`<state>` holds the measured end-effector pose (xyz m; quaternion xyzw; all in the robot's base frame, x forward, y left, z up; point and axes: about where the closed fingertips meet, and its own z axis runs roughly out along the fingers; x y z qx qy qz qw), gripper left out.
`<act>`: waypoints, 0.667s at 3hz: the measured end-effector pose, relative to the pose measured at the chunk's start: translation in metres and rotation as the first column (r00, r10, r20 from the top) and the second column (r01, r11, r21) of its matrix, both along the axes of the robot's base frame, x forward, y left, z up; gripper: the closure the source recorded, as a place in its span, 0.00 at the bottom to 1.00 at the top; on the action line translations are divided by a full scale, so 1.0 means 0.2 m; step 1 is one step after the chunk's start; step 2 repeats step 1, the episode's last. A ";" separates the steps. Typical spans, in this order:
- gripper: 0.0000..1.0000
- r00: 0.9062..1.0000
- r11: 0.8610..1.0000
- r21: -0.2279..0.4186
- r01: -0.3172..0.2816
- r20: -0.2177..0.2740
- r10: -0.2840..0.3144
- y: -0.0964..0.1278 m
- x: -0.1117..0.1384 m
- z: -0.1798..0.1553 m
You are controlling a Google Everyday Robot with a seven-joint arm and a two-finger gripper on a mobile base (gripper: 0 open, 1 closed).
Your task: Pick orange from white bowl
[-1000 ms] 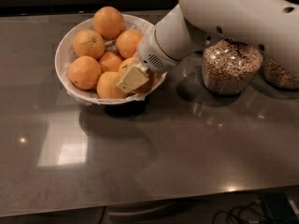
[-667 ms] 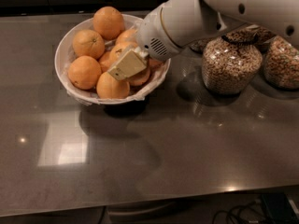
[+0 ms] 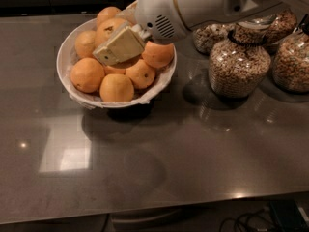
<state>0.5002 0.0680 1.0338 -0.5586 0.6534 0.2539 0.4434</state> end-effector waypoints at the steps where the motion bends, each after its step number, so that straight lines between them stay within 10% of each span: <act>1: 1.00 1.000 1.000 0.000 0.000 0.000 0.000 0.00 0.00 0.00; 2: 1.00 1.000 1.000 0.000 0.000 0.000 0.000 0.00 0.00 0.00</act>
Offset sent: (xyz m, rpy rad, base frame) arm 0.0000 0.0000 0.0000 0.0000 0.0000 0.0000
